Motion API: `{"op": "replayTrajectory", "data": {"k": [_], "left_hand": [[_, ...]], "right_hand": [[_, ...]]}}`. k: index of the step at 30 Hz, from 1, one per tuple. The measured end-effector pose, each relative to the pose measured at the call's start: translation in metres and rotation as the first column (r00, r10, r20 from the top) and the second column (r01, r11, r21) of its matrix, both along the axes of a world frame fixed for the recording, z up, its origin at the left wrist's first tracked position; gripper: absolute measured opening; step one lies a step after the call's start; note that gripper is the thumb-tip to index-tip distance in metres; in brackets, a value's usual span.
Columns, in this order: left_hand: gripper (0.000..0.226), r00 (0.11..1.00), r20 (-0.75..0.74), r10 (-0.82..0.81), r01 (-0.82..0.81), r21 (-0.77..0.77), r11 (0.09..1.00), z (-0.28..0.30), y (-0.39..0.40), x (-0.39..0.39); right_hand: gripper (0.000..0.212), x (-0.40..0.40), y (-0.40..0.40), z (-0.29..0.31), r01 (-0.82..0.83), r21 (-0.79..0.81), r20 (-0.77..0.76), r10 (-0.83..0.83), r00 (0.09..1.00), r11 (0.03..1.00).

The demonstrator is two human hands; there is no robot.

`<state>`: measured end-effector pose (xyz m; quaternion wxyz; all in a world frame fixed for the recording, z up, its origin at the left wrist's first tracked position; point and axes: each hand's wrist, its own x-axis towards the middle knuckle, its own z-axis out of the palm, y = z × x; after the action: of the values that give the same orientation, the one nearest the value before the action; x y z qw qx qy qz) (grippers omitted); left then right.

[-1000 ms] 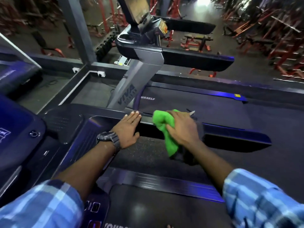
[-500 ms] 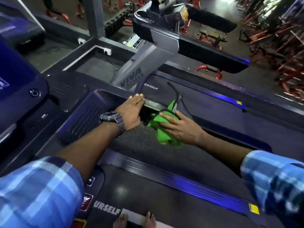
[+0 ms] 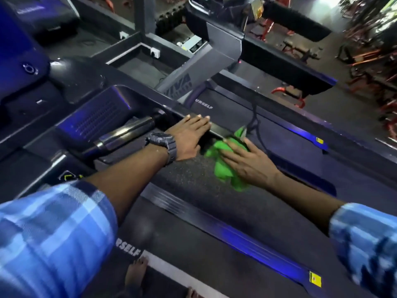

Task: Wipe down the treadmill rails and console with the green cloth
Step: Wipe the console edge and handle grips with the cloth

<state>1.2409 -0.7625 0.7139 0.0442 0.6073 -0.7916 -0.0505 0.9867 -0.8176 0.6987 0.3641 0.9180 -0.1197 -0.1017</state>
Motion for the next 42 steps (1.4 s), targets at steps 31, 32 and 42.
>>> {"op": "replayTrajectory", "data": {"k": [31, 32, 42], "left_hand": [[0.089, 0.974, -0.103, 0.201, -0.198, 0.036, 0.979, -0.009, 0.017, -0.14], [0.089, 0.974, -0.102, 0.204, -0.201, 0.034, 0.979, -0.009, 0.019, -0.14], [0.082, 0.947, -0.026, 0.322, -0.32, 0.057, 0.946, 0.002, 0.015, -0.183]], "right_hand": [[0.055, -0.133, 0.039, -0.052, 0.194, 0.074, 0.497, -0.205, 0.843, 0.978], [0.053, -0.136, 0.036, -0.059, 0.181, 0.058, 0.461, -0.187, 0.868, 0.982], [0.055, -0.204, 0.03, -0.021, 0.238, 0.152, 0.513, -0.282, 0.811, 0.959]]}}
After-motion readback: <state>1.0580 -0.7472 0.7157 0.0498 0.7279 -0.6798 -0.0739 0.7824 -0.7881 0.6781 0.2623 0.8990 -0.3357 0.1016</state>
